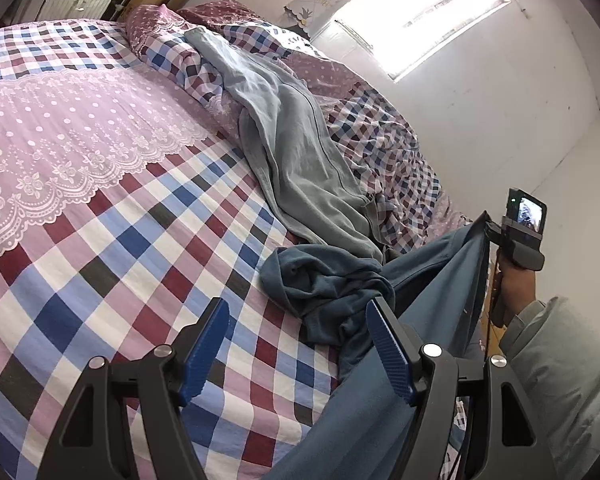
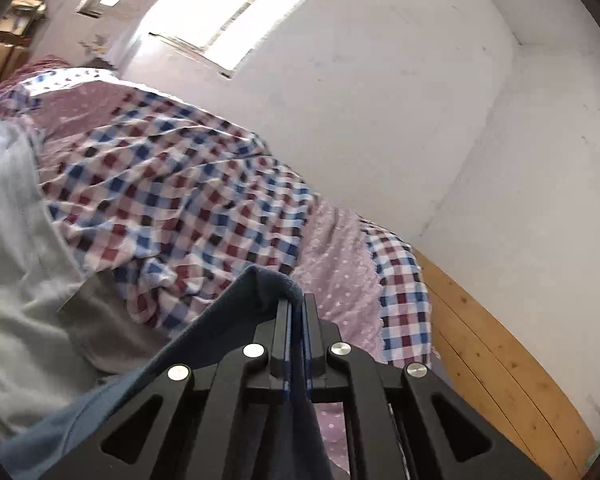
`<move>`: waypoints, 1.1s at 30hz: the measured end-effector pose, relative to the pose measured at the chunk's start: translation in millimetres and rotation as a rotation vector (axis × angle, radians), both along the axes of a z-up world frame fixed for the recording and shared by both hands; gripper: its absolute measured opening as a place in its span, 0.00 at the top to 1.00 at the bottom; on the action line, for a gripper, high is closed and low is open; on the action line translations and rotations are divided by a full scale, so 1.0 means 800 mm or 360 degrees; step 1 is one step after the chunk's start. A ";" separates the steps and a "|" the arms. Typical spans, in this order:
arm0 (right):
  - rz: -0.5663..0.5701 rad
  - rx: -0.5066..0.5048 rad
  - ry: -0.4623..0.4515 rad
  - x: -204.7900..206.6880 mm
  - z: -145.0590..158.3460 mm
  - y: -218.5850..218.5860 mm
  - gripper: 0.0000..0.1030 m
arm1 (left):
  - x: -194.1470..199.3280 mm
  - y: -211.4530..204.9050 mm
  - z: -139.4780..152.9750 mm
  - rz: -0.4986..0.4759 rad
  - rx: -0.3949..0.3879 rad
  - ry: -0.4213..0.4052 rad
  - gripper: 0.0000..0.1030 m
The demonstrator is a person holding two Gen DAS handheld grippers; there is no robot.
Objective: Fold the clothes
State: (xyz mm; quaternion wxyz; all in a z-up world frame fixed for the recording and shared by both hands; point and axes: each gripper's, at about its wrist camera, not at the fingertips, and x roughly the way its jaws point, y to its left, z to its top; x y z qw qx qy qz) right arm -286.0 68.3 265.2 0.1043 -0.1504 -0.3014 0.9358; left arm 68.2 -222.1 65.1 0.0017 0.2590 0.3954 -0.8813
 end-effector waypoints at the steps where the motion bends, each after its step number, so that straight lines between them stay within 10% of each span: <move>1: -0.0020 0.0003 -0.0026 -0.006 -0.004 -0.001 0.97 | 0.000 0.000 0.000 0.0000 0.0004 0.0000 0.27; 8: -0.0108 -0.0007 -0.0268 -0.025 -0.048 0.013 0.94 | -0.002 -0.001 -0.002 -0.0024 0.0033 -0.0004 0.27; 12: -0.0144 -0.0035 -0.0396 -0.028 -0.071 0.025 0.58 | -0.005 0.002 -0.003 -0.0046 0.0060 -0.0013 0.27; 20: -0.0084 -0.0159 -0.0462 0.012 -0.067 0.037 0.32 | -0.009 0.011 0.001 -0.0102 0.0073 0.0003 0.27; 27: 0.0105 -0.0419 -0.0503 0.113 -0.051 0.040 0.32 | -0.006 0.010 0.003 -0.0119 0.0109 0.0013 0.27; 33: 0.0397 -0.0957 -0.0600 0.260 -0.077 0.057 0.31 | -0.004 0.009 0.003 -0.0133 0.0132 0.0013 0.27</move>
